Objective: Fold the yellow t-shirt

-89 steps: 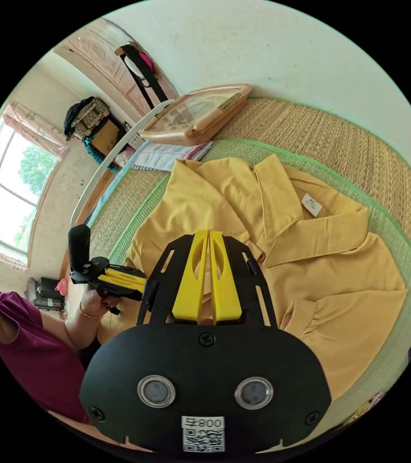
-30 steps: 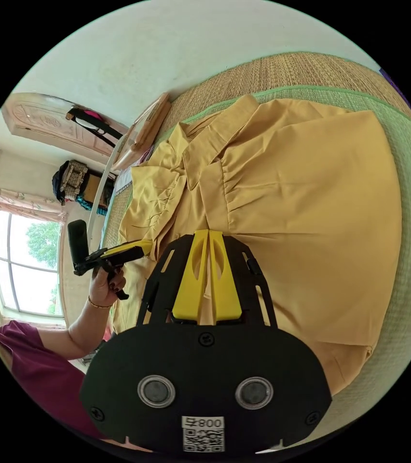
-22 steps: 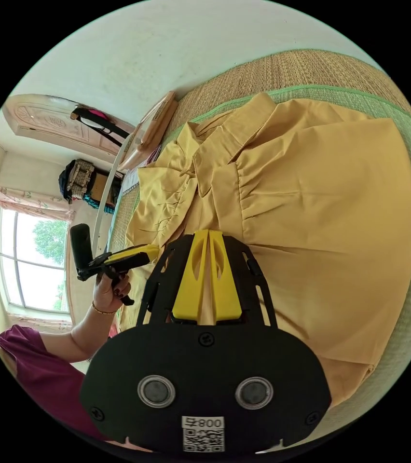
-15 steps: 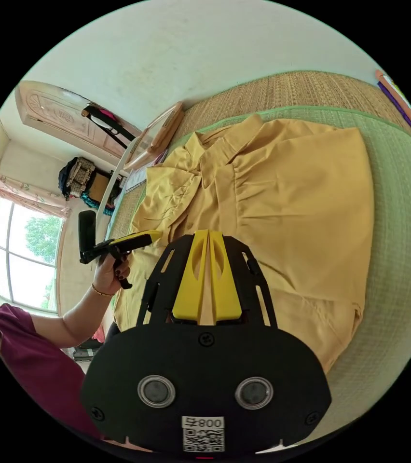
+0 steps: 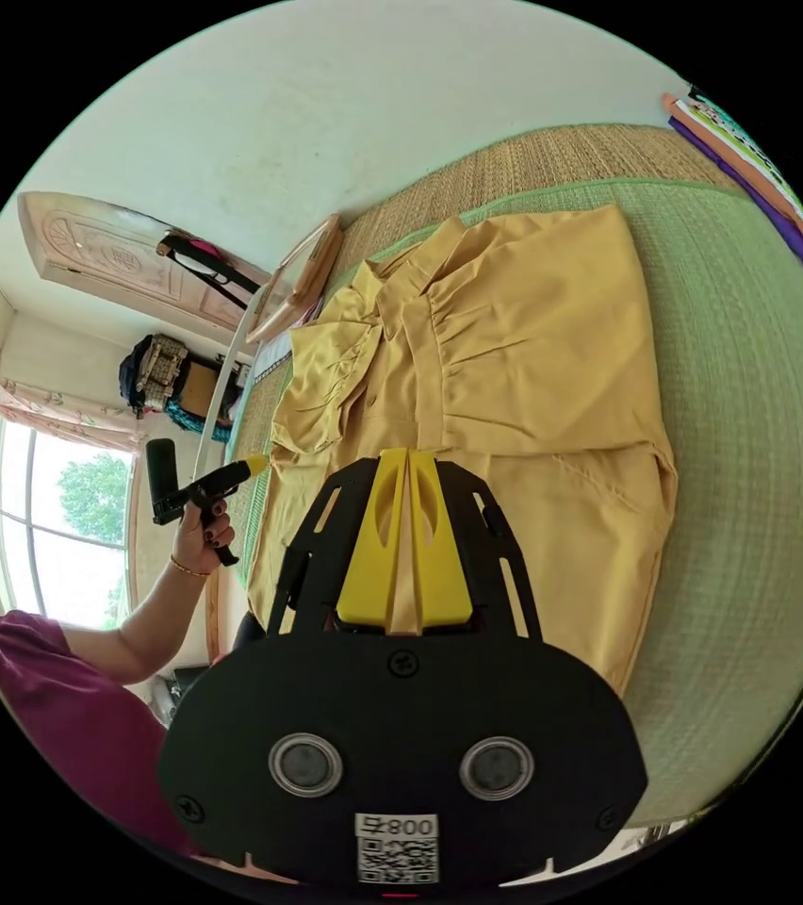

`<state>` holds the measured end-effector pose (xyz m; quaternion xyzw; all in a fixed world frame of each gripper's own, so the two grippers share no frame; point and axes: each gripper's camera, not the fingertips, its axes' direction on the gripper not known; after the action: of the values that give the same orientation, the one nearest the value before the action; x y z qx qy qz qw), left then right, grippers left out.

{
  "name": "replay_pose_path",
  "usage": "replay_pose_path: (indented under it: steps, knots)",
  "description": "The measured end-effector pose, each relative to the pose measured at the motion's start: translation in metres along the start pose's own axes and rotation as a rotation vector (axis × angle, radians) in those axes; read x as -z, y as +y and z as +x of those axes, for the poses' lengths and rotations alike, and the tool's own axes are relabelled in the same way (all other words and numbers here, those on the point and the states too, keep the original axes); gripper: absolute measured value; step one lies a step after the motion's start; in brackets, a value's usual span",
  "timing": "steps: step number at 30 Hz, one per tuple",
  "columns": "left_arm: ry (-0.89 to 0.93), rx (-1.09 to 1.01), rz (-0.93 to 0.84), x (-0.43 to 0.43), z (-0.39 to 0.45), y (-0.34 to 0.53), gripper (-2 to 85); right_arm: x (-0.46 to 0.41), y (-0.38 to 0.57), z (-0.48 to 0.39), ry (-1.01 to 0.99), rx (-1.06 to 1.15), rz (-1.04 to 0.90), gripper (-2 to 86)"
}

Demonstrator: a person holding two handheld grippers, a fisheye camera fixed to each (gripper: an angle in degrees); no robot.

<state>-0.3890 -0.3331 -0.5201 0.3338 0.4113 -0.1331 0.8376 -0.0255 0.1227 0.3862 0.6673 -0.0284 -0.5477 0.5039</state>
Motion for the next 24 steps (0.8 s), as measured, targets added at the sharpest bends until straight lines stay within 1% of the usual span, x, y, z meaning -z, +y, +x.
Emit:
replay_pose_path:
  steps: [3,7,13,15,19,24]
  knots:
    - [-0.009,0.045,-0.008,0.035,0.000,0.053,0.3,0.044,0.046,-0.002,-0.001,-0.004,0.004,0.2]
    - [-0.021,0.124,-0.007,0.084,0.002,0.135,0.4,0.114,0.118,-0.007,-0.009,-0.026,0.068,0.2]
    - [0.000,0.242,0.029,0.129,0.003,0.241,1.5,0.196,0.207,-0.016,-0.019,-0.014,0.137,0.3]
    - [0.011,0.269,0.022,0.133,0.001,0.265,2.7,0.214,0.231,-0.014,-0.027,-0.015,0.145,0.4]
    - [-0.030,0.329,0.040,0.143,-0.002,0.305,5.8,0.246,0.281,-0.001,-0.039,-0.062,0.180,1.0]
    - [-0.113,0.343,0.044,0.154,-0.003,0.323,7.9,0.267,0.326,0.023,-0.059,-0.143,0.208,4.5]
